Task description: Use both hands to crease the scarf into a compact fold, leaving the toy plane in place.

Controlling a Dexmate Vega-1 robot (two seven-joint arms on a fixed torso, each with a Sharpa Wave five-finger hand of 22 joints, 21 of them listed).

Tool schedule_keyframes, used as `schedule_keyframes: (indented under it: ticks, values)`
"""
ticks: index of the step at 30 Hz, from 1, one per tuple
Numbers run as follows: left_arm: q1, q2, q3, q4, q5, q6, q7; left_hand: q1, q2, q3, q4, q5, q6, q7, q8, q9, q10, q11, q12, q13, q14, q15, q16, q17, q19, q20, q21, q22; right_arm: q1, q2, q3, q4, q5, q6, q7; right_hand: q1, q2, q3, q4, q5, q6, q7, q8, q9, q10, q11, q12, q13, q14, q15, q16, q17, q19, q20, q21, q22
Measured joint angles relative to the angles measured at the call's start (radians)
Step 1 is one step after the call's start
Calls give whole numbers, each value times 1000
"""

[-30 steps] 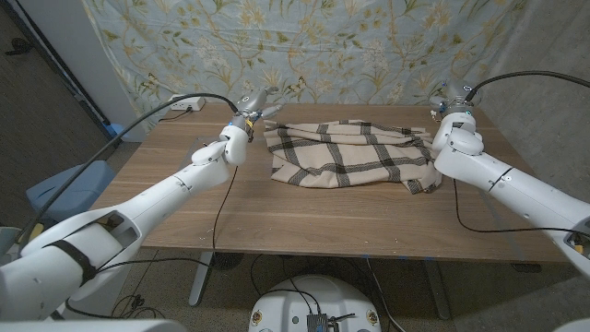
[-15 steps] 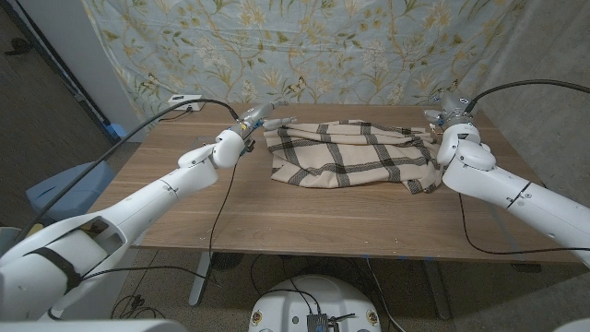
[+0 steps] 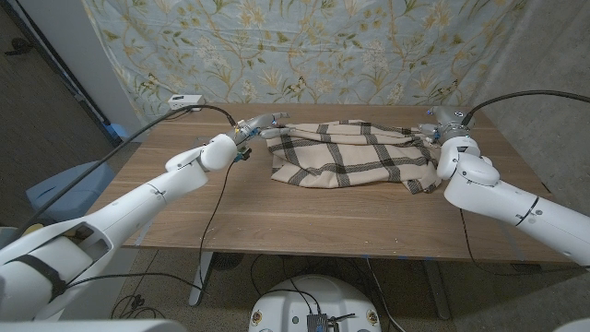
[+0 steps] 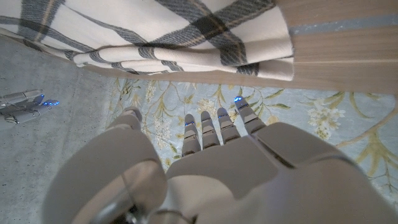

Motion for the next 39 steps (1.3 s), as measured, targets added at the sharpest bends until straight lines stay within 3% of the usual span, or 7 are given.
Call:
schedule_keyframes:
  ticks: [7,18,23,28,39]
  values:
    - [12,4,-9,9,-41,-30,-50,-5,32,8,6,0,-2,-2,0,-9,-5,5,0,-3,-7,3,0,0,-9,2,-1,-5,-45,-42,3,-66,11,-18,14,12,12,4,-12,0,-6,5,0,0,-10,-2,-8,-3,-18,1,-5,-4,-4,4,-4,0]
    - [7,-14,-8,72,-73,-62,-105,-18,45,12,10,0,-2,-2,0,-14,-16,16,0,-3,-21,0,0,0,-14,0,-7,-5,-107,-107,11,-155,45,-54,48,20,11,1,-25,0,-27,9,-8,-5,-36,0,-16,-8,-48,2,-6,-11,-13,13,-12,0]
    - [-2,-23,-1,94,-79,-71,-122,-18,45,12,10,0,-7,4,0,-19,-21,11,0,-3,-27,5,0,-5,-14,0,-7,-5,-128,-136,21,-182,67,-56,59,23,7,-8,-34,0,-58,14,-15,-5,-64,7,-22,-13,-77,2,-12,-21,-39,20,-22,0]
    - [-14,-33,7,119,-83,-80,-138,-18,45,12,10,0,-7,4,0,-19,-21,11,0,-3,-32,0,0,-5,-14,0,-7,-5,-128,-162,15,-198,92,-56,84,14,-2,-15,-40,0,-94,21,-22,-5,-100,15,-28,-18,-109,6,-19,-31,-50,28,-31,0]
    - [-52,-61,34,184,-92,-85,-176,-25,52,12,10,-1,-24,1,0,-23,-27,16,0,-8,-39,7,0,-5,-13,0,-7,-4,-62,-204,-49,-193,120,-12,266,41,-31,-26,-80,8,-204,26,-26,-5,-193,22,-30,-33,-185,19,-19,-63,-72,39,-59,0]
